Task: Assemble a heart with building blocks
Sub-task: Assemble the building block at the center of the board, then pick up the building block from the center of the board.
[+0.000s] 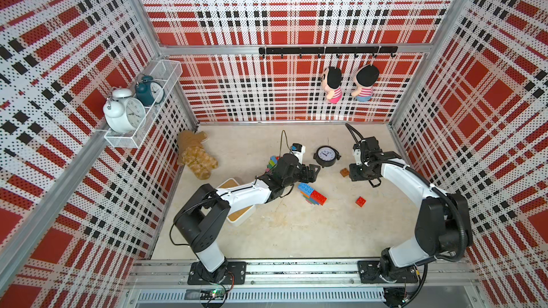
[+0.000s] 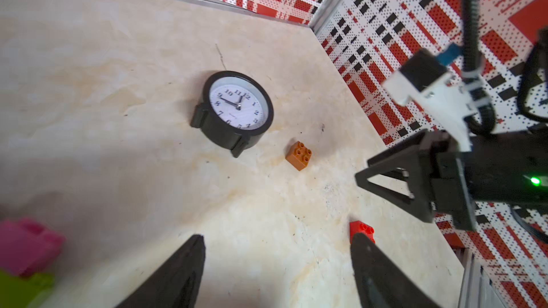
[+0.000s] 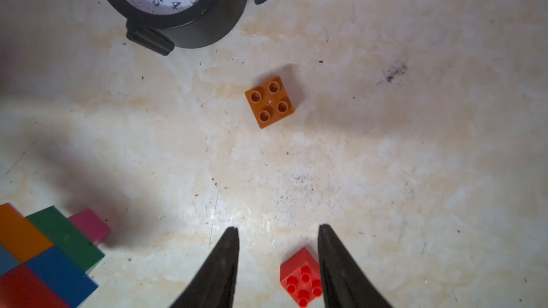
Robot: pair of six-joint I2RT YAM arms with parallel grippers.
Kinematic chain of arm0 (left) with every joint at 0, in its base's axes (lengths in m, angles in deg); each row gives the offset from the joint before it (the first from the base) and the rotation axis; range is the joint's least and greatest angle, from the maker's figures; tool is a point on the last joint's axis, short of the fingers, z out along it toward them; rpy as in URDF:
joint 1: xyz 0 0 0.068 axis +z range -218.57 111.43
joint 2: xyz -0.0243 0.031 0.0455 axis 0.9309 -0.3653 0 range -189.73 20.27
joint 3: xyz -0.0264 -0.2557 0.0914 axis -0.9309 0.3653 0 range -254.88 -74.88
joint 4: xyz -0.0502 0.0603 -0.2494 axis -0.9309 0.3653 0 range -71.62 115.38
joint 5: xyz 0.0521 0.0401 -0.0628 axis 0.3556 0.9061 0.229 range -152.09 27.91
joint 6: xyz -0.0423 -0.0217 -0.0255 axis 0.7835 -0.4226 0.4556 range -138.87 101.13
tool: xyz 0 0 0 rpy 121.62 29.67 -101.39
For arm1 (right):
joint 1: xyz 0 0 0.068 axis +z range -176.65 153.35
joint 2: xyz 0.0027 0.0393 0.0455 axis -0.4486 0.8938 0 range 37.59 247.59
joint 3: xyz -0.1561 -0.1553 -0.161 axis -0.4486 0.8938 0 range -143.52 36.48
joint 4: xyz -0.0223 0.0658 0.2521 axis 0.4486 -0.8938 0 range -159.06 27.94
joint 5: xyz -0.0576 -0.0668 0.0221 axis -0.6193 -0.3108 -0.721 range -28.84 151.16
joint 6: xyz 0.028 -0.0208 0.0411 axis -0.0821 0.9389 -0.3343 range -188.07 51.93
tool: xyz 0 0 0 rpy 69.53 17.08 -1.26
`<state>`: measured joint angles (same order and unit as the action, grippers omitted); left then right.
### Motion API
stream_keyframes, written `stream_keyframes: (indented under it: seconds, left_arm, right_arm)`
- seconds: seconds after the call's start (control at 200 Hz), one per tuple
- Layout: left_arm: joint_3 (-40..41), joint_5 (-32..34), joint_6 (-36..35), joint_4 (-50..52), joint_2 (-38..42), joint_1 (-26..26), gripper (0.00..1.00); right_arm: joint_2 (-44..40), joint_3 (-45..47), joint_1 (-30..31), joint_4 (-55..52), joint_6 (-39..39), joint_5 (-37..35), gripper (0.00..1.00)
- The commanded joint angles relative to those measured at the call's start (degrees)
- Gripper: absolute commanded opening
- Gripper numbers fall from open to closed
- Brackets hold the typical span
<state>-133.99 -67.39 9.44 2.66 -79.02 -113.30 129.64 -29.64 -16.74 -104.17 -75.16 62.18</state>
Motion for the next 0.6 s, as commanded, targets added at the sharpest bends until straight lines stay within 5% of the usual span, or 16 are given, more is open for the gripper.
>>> stream_keyframes:
  seconds: [0.0,0.22,0.596]
  left_arm:
    - [-4.4,-2.3,-3.7,1.3,-3.9,-1.6,0.80]
    - [-8.1,-3.5,-4.1,2.4,-7.2,-2.6,0.80]
    - [-8.5,-2.1,-3.8,3.2,-6.8,-2.6,0.79]
  right_arm:
    - [6.2,-3.8,-0.6,2.4,6.7,2.7,0.51]
    - [16.1,-9.4,-1.1,2.7,15.5,2.4,0.56]
    - [21.5,-14.4,-2.2,2.4,17.4,4.3,0.53]
